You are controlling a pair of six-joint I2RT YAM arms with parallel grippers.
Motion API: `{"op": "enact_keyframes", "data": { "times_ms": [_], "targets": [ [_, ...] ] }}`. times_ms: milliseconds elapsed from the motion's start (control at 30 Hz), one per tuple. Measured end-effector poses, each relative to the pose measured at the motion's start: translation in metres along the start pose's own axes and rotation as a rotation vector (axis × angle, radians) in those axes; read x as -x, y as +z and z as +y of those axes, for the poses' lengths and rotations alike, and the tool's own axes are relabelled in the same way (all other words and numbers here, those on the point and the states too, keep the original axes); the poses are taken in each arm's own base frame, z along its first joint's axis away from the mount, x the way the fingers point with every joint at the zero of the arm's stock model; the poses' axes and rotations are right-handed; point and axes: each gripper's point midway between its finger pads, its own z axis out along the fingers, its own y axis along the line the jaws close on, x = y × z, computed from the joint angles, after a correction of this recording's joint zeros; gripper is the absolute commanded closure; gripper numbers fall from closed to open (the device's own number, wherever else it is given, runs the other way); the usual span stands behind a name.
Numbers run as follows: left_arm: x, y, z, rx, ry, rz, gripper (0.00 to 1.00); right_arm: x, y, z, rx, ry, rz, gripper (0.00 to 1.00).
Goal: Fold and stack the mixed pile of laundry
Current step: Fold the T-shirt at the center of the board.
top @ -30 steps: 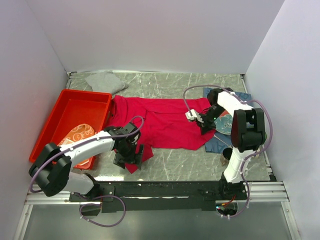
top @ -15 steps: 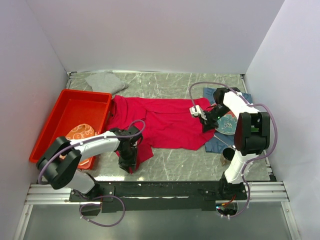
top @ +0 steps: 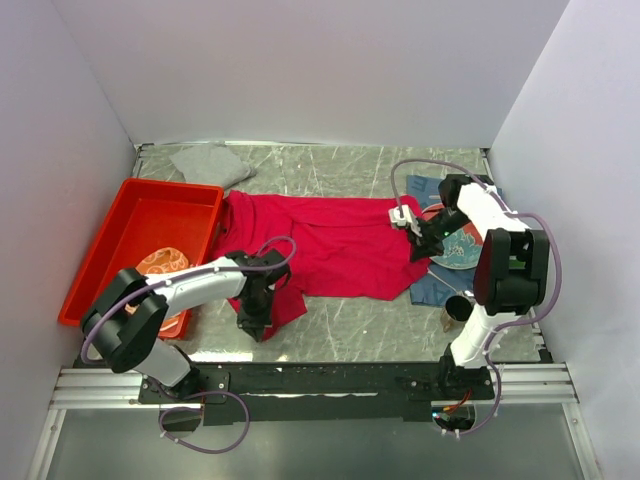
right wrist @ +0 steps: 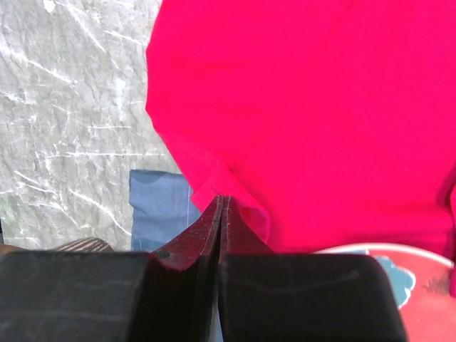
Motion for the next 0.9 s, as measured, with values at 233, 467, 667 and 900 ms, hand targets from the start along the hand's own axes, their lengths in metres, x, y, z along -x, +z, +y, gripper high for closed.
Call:
{"op": "enact_keyframes", "data": {
  "times_ms": [233,467,667,900],
  "targets": [
    [0.054,-0.056,-0.021,-0.026,0.013,-0.199,0.99,0.001,-0.007,-0.002,-0.038,0.035,-0.012,1.00],
    [0.111,-0.097,0.003,-0.007,-0.101,-0.365,0.99,-0.002,-0.011,-0.018,-0.109,0.075,-0.011,1.00],
    [0.160,-0.127,0.035,-0.014,-0.231,-0.496,0.99,-0.009,-0.017,-0.041,-0.204,0.117,0.013,1.00],
    [0.229,-0.165,0.054,-0.064,-0.314,-0.662,0.99,-0.020,-0.026,-0.061,-0.302,0.185,0.056,1.00]
  ]
}}
